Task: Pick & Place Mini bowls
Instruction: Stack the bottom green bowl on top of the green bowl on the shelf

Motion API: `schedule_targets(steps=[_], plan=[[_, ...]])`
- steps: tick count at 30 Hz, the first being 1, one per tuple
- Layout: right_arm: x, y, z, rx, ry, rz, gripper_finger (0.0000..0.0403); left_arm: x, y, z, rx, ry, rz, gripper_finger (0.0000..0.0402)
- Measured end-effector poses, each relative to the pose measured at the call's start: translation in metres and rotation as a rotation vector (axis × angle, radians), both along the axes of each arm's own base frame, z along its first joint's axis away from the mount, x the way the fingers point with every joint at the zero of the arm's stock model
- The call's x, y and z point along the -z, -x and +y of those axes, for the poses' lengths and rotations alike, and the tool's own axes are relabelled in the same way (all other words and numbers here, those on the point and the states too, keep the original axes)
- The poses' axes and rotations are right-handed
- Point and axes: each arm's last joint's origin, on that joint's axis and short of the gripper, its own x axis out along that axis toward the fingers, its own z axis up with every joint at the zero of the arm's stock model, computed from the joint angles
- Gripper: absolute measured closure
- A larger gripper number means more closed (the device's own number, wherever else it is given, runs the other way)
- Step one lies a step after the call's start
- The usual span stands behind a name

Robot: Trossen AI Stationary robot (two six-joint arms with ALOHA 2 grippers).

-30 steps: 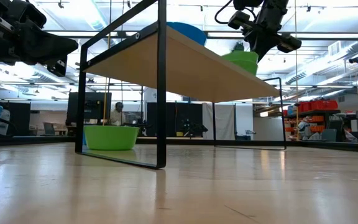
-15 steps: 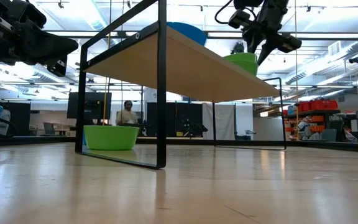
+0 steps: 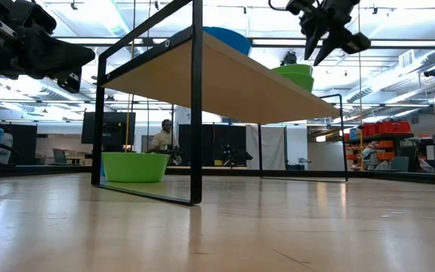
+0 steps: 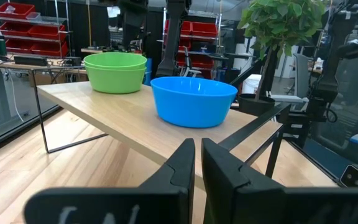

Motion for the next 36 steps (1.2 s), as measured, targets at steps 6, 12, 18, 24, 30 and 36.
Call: schedule_targets(steps=[6, 12, 18, 24, 30, 36], plan=[[-0.007, -0.005, 0.012, -0.099, 0.137, -0.043, 0.0319, 0.0, 0.0, 0.0, 0.0, 0.0, 0.0, 0.0369], [-0.011, -0.011, 0.019, -0.179, 0.277, -0.067, 0.0346, 0.0, 0.0, 0.0, 0.0, 0.0, 0.0, 0.0369], [-0.013, -0.014, 0.023, -0.222, 0.394, -0.055, 0.0374, 0.0, 0.0, 0.0, 0.0, 0.0, 0.0, 0.0369], [-0.015, -0.013, 0.024, -0.269, 0.474, -0.031, 0.0399, 0.0, 0.0, 0.0, 0.0, 0.0, 0.0, 0.0369], [-0.016, -0.013, 0.024, -0.31, 0.509, -0.027, 0.0401, 0.0, 0.0, 0.0, 0.0, 0.0, 0.0, 0.0369], [-0.002, -0.017, 0.031, -0.318, 0.579, -0.128, 0.0402, 0.0, 0.0, 0.0, 0.0, 0.0, 0.0, 0.0369]])
